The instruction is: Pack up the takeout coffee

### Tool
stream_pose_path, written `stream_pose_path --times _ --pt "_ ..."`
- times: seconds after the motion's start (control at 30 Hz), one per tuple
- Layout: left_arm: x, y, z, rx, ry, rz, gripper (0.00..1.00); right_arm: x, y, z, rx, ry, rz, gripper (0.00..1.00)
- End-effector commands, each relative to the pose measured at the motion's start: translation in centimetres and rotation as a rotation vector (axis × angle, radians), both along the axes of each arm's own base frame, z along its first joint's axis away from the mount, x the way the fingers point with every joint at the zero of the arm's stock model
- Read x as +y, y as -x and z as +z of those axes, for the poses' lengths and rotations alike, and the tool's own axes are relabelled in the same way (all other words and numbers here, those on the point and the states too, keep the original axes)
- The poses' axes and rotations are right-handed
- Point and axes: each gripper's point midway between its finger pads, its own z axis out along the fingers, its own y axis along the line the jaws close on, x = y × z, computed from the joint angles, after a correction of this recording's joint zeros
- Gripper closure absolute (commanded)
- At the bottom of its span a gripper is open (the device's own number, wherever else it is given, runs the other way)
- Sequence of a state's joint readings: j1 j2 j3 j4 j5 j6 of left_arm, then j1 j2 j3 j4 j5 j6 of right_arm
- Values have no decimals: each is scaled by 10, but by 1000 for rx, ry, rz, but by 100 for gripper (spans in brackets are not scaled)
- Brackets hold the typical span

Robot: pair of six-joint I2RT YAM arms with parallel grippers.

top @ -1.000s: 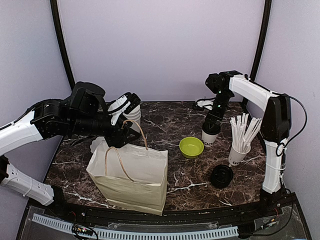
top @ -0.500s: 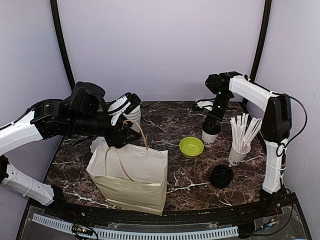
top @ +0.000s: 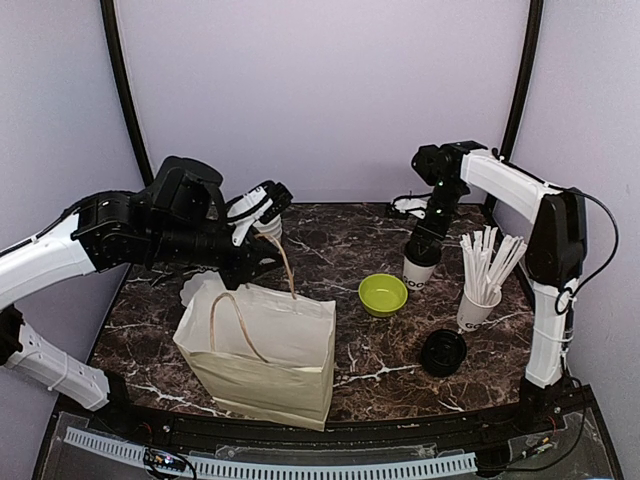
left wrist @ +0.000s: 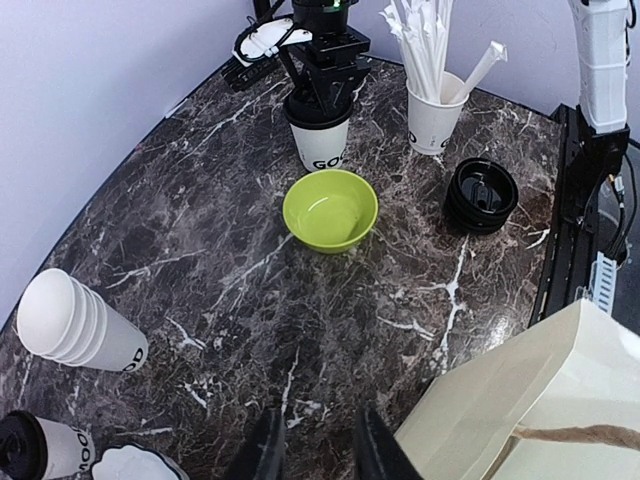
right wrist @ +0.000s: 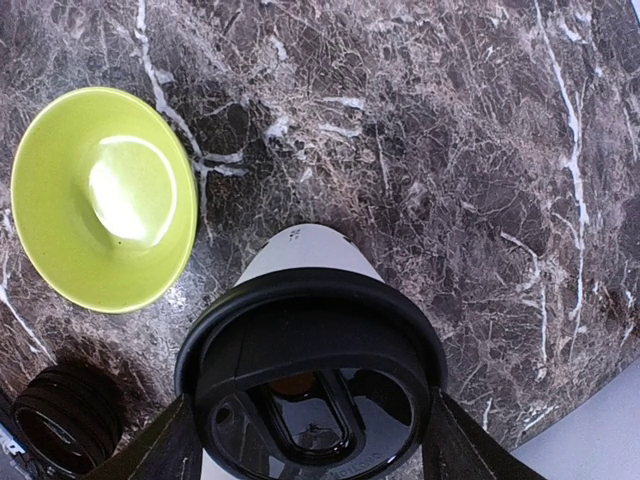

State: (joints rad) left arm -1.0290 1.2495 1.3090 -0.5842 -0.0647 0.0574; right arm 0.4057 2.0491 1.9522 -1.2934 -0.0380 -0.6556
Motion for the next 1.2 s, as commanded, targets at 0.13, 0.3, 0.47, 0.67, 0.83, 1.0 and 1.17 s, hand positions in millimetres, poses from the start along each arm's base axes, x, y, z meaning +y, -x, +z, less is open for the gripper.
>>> stream_pose_path --times 0.13,0.3,0.47,0.67,0.83,1.0,1.17 --pt "-11 -23 34 -81 47 41 93 31 4 86 -187 -161 53 41" --pt "-15 -35 52 -132 57 66 100 48 9 133 -285 -259 96 41" --pt "3 -37 74 -163 14 108 100 55 18 164 -353 -318 129 41" --pt "14 -28 78 -155 71 118 100 70 39 213 -448 -443 209 41" --pt "-8 -27 57 -125 165 80 100 78 67 257 -530 -564 281 42" --pt "-20 -30 46 -119 196 67 100 79 114 293 -573 -685 416 41" --pt "-20 -30 43 -114 196 69 100 85 167 308 -472 -809 580 41"
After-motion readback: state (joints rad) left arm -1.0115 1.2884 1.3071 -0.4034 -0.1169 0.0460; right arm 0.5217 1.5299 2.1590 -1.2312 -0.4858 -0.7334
